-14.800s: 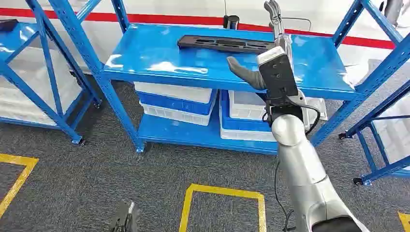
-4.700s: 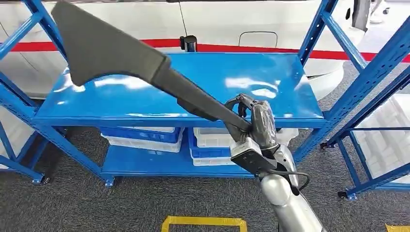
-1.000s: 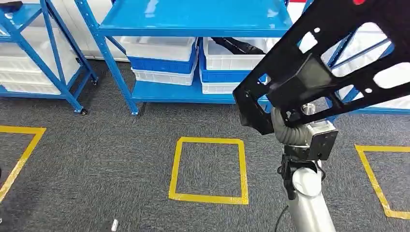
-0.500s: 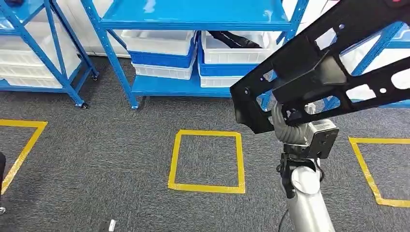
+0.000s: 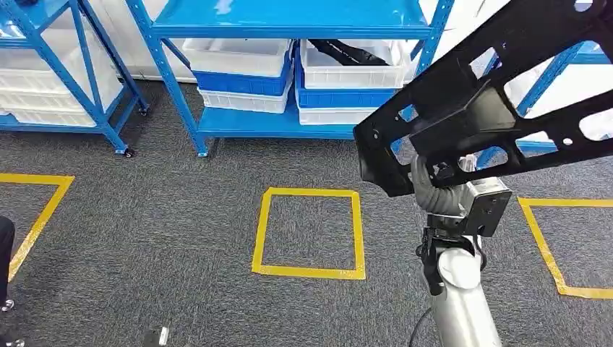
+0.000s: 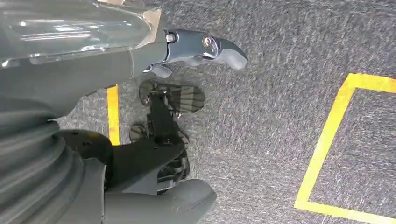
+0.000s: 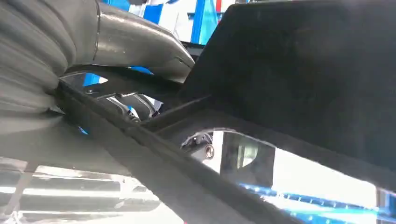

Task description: Take the parts from the cabinet and place them on the table.

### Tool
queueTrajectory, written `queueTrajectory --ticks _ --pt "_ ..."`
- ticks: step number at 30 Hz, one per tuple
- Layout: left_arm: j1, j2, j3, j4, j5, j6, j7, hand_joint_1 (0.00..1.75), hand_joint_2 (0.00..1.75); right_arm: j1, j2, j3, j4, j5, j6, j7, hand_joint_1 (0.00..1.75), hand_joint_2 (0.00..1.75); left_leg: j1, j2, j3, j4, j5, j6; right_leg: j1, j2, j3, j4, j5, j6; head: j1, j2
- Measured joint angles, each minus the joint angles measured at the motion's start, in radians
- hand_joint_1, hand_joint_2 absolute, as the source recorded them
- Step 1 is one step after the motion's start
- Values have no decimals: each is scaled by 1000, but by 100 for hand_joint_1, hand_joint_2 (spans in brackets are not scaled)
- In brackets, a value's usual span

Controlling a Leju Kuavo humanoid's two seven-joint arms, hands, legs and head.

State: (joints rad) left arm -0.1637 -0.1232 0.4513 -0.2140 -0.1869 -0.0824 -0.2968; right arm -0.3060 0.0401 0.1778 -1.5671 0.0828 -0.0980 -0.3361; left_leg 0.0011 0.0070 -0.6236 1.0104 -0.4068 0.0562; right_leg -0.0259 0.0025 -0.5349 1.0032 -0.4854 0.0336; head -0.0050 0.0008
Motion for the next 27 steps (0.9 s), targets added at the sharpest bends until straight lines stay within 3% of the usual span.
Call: queueTrajectory --ticks 1,5,14,23,25,27 --pt "0 0 1 0 2 0 0 0 175 -1 3 0 2 -3 2 -1 175 175 1 -1 0 -2 0 1 3 0 -3 0 4 -6 0 0" --pt "-1 -1 8 0 9 -9 0 0 175 -15 8 0 15 -24 18 -7 175 175 6 -1 0 -12 14 -18 10 0 -8 0 11 -18 0 0" --pt "-1 -2 19 0 11 -11 1 0 175 -23 9 0 29 -28 18 -10 175 175 9 -1 -1 -16 20 -37 16 -1 -13 2 13 -21 0 0" --pt "-1 -2 24 0 13 -14 1 0 175 -24 12 0 33 -29 19 -11 175 175 2 -4 -7 -15 19 -38 13 -2 -19 1 14 -19 0 0" --pt "-1 1 26 0 19 -15 0 0 175 -25 13 0 34 -39 23 -16 175 175 0 -6 -14 -6 17 -31 2 -2 -18 1 17 -13 -1 0" --pt "0 2 29 0 20 -18 0 0 175 -25 14 0 35 -52 29 -19 175 175 1 -6 -18 -2 16 -29 3 -2 -19 1 17 -13 1 0"
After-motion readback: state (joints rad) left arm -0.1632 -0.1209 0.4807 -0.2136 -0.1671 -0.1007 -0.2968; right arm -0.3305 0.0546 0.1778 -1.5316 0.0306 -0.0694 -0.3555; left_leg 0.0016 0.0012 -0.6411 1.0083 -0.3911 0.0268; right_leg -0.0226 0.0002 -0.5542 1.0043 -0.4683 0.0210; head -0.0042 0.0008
